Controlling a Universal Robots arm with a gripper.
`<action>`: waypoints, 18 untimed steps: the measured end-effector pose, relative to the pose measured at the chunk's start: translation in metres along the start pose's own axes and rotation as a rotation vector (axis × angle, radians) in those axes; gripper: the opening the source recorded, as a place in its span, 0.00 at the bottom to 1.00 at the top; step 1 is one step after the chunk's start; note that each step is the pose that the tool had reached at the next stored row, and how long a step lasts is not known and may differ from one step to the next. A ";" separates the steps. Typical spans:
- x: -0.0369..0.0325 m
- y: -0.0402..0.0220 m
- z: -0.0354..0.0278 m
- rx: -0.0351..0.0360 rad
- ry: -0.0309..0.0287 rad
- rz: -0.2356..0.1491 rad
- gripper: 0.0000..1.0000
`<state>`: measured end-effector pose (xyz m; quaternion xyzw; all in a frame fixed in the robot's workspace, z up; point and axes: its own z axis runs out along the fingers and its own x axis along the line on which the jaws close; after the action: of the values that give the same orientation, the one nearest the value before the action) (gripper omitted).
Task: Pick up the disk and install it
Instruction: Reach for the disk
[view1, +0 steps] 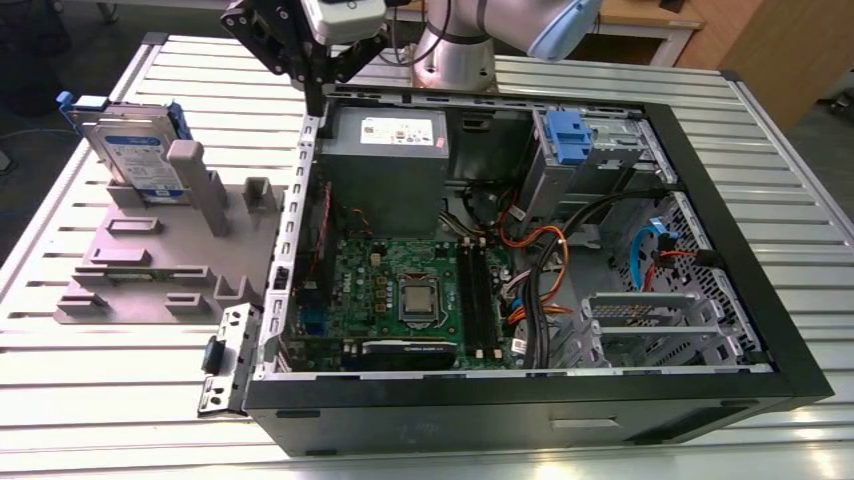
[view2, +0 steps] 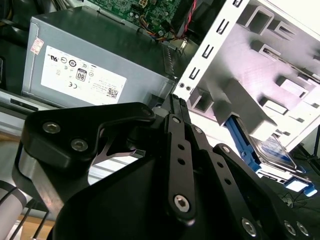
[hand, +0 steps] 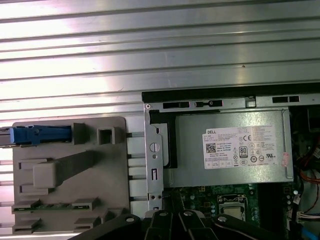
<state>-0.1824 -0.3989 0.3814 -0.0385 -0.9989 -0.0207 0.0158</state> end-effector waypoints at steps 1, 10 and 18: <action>0.0002 0.0000 0.0000 0.0000 -0.0001 0.000 0.11; 0.0028 -0.0002 0.0001 0.0000 0.0000 0.000 0.11; 0.0064 -0.0005 0.0002 0.0000 0.0000 0.000 0.11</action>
<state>-0.1888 -0.3989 0.3814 -0.0385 -0.9989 -0.0207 0.0158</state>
